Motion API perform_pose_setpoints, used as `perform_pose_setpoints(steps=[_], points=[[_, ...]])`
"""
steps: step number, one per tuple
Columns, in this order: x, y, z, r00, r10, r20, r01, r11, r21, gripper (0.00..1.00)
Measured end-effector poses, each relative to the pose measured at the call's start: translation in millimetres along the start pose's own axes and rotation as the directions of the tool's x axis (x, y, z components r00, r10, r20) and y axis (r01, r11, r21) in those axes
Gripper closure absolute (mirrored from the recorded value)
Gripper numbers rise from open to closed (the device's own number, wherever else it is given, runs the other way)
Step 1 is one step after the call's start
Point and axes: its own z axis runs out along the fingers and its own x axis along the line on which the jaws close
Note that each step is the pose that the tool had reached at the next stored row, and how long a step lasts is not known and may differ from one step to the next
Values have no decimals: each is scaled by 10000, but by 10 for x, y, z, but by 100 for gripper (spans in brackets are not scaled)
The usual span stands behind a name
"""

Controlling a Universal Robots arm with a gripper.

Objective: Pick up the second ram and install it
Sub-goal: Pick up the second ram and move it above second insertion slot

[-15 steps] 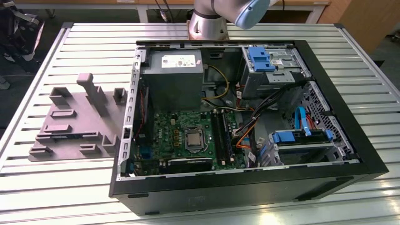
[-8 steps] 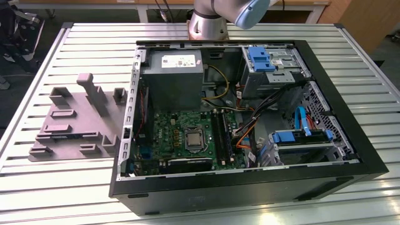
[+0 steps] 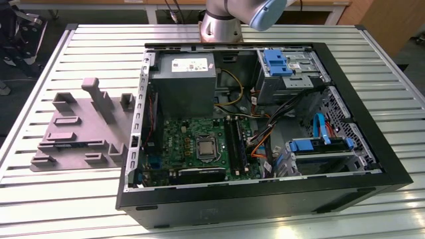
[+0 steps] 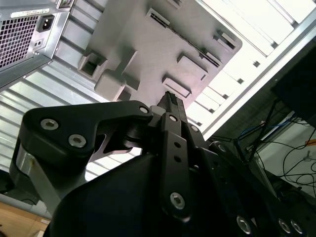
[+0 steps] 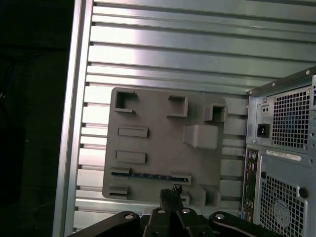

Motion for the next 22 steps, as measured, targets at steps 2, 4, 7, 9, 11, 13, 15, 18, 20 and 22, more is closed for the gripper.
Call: perform_pose_setpoints(steps=[2,4,7,9,11,13,15,18,20,22], points=[[0,0,0,10000,-35,-2,35,10000,-1,89],[0,0,0,9999,-104,-5,104,9999,-2,89],[0,0,1,9997,-246,-10,246,9997,-6,89],[0,0,0,9994,-338,-15,338,9994,-7,89],[0,0,0,9991,-416,-19,416,9991,-9,89],[0,0,0,9988,-491,-22,491,9988,-11,89],[0,0,0,9985,-551,-24,551,9985,-12,89],[0,0,0,9980,-626,-27,626,9980,-14,89],[0,0,0,9977,-678,-30,678,9977,-15,89],[0,0,0,9973,-734,-32,734,9973,-16,89]])
